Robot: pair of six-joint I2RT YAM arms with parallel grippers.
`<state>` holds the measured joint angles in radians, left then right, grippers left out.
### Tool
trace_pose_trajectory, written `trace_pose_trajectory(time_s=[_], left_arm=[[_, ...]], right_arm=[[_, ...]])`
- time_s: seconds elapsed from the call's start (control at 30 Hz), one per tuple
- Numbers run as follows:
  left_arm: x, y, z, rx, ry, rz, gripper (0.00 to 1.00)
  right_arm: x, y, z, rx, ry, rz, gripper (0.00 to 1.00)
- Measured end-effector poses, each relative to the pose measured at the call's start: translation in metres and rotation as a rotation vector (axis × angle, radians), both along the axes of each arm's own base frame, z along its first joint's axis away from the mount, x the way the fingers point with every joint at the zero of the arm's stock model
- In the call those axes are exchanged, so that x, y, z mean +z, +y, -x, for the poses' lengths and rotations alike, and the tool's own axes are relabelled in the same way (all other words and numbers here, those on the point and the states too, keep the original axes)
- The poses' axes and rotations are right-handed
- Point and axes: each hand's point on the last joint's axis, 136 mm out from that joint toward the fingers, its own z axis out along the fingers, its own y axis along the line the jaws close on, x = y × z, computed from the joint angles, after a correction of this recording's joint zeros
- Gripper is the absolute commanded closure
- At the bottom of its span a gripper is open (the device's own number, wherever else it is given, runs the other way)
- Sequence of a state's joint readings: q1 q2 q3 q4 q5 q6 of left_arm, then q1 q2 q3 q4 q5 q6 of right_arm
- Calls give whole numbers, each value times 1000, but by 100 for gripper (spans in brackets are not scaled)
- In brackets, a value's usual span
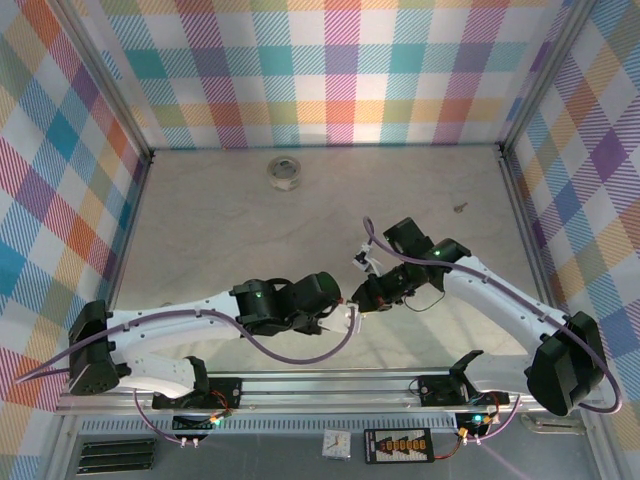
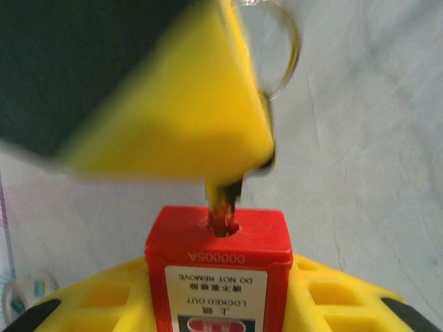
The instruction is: Unlock with the key
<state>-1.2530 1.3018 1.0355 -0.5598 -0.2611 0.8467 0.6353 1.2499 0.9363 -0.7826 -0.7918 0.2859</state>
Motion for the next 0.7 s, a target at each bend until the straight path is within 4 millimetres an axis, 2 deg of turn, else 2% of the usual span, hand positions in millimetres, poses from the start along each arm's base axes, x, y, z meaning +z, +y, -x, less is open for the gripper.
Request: trace_pose_trajectory(time_s=[0.07, 0.37, 0.57, 0.7], left_arm=[[1, -9, 6, -30, -14, 4, 100], [1, -8, 5, -21, -24, 7, 100], [-6, -7, -9, 24, -107, 52, 100], [-8, -9, -19, 63, -159, 92, 100]], right_arm=[[-3, 0, 0, 8, 4, 13, 100], [-3, 3, 0, -2, 25, 11, 100], [-8, 3, -15, -116, 105, 0, 100], [-8, 1, -27, -239, 242, -23, 100]])
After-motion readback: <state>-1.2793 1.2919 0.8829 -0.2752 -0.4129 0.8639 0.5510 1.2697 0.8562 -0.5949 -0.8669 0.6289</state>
